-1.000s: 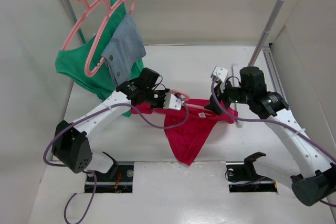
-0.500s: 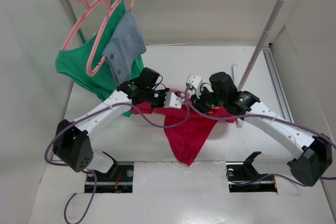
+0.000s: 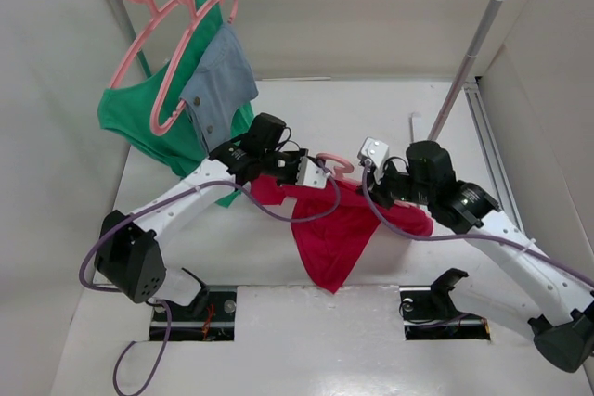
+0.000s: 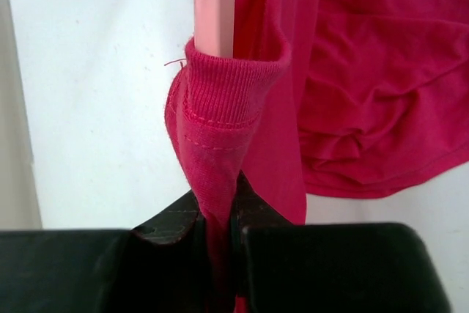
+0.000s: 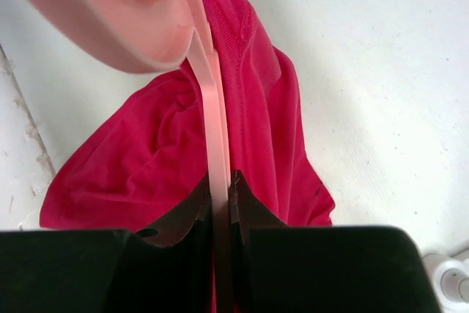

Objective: Place the t-shirt on the hanger
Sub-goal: Place tshirt on hanger

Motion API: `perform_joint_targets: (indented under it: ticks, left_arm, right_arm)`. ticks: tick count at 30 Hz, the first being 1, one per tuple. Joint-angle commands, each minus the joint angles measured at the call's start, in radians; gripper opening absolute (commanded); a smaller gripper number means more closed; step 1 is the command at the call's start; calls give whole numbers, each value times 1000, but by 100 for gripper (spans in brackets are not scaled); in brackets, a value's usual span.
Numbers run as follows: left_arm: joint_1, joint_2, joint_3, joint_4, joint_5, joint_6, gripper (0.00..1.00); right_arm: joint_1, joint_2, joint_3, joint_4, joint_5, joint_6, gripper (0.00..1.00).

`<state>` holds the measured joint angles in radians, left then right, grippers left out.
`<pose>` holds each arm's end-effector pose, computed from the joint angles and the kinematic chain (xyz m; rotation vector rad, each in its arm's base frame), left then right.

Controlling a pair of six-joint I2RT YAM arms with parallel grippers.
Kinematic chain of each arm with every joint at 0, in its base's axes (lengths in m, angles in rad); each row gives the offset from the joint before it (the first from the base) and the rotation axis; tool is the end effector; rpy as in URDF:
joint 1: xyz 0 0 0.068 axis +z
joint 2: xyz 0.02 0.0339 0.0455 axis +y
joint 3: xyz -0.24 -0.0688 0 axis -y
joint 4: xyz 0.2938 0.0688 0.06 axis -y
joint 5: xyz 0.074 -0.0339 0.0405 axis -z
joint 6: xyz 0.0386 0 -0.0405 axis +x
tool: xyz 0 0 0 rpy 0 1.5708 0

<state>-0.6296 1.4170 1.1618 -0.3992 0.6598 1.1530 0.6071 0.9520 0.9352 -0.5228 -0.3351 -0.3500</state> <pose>0.2815 -0.2344 0.2710 1.8305 1.0292 -0.4206 0.2148 0.1646 0.3073 -1.1502 1.7783 0.5068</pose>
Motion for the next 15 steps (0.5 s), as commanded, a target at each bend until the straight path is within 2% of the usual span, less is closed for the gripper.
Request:
perform_joint_targets:
  ticks: [1,5,10,12,13,15]
  left_arm:
    - [99,-23,22,-40,-46,-72,0]
    - [117,-13,22,-12,-78,-94,0]
    - [194,5,64,8,-89,-118,2]
    - [206,14,87,8,-78,-118,9]
    - [206,14,87,8,-78,-118,18]
    - [206,14,87,8,-69,-118,28]
  right_arm:
    - [-93,-137,16,-94,47,5,0]
    - [-116,-183,57,-172,47,-4,0]
    - [-125,-202,102,-246,47,-14,0]
    - [-135,-202,102,-246,47,-14,0]
    - [-135,-202,102,-246,38,-14,0]
    - [-135,-188,102,-246,24,-23,0]
